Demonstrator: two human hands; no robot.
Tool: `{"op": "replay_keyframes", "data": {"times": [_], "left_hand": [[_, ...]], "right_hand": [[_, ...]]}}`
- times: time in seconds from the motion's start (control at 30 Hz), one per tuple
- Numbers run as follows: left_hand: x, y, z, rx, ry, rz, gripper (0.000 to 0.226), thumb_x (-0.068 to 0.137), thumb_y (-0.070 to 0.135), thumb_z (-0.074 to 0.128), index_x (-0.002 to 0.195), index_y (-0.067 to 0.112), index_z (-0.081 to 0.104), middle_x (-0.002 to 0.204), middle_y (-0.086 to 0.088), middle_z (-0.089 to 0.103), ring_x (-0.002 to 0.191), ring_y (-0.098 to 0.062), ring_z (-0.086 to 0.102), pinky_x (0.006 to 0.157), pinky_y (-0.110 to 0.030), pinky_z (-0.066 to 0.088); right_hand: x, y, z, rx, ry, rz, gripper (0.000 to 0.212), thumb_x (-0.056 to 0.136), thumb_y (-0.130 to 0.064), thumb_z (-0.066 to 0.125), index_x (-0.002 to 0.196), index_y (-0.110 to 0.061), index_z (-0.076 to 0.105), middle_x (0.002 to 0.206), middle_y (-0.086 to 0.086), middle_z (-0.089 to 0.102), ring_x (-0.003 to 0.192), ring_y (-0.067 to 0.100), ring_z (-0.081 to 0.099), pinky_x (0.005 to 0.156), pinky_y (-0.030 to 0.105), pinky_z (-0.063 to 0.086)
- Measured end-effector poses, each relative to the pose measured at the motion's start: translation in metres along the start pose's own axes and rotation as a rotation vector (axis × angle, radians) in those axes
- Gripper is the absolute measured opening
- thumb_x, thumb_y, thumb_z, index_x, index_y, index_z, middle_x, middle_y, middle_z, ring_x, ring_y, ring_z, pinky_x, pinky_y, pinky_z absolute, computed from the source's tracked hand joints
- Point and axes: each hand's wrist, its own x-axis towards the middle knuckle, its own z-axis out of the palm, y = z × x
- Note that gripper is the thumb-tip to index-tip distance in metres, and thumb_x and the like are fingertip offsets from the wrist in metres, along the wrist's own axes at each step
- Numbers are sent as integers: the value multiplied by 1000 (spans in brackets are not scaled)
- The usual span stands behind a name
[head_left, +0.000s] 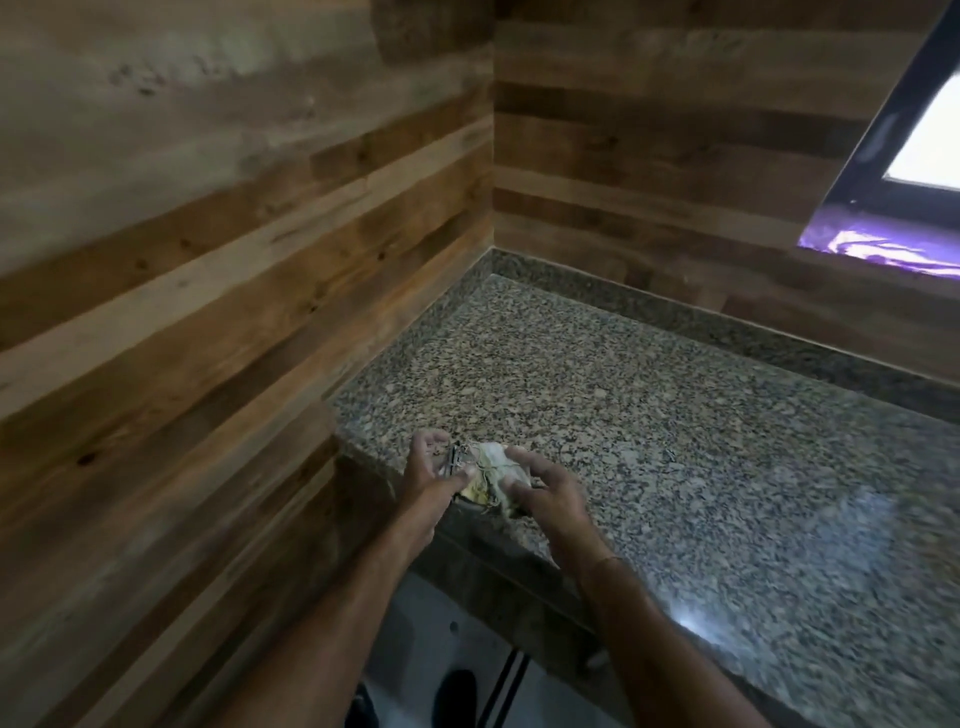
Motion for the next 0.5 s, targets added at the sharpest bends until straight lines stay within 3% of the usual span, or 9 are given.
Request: {"op": "replay_keyframes", "data": {"times": [0.07, 0.17, 0.33, 0.43, 0.5], "left_hand": [[25, -5, -5, 120, -77, 25, 28, 89, 5, 77, 106, 26, 69, 118, 10, 69, 116, -12, 65, 83, -28, 57], [66, -12, -12, 269, -126, 20, 27, 90, 3, 75, 112, 18, 75, 123, 2, 73, 119, -18, 67, 99, -37, 58], [122, -27, -24, 510, -276, 49, 38, 93, 6, 73, 129, 18, 69, 137, 1, 67, 125, -14, 60, 100, -26, 48], [142, -42, -31, 665, -345, 115, 43, 90, 8, 76, 130, 22, 68, 138, -1, 63, 125, -21, 61, 102, -34, 52], [150, -56, -34, 777, -349, 166, 46, 87, 11, 78, 129, 26, 68, 136, -4, 58, 121, -25, 58, 100, -40, 52]], "right_hand": [[21, 4, 7, -66, 22, 10, 45, 93, -2, 70, 136, -13, 64, 128, 9, 68, 81, 16, 74, 69, 33, 63], [60, 12, 19, -240, 62, 31, 50, 88, -4, 77, 135, -14, 65, 136, 6, 64, 97, 18, 75, 78, 35, 65], [112, 37, 37, -541, 130, 45, 53, 86, -15, 81, 137, -18, 64, 138, 2, 64, 109, 16, 68, 93, 34, 61], [123, 56, 42, -827, 162, 54, 53, 86, -29, 81, 136, -30, 62, 131, -3, 62, 102, 12, 64, 77, 18, 53], [122, 67, 42, -1000, 181, 50, 54, 87, -38, 78, 138, -35, 59, 130, -3, 57, 101, 12, 62, 74, 21, 53]]}}
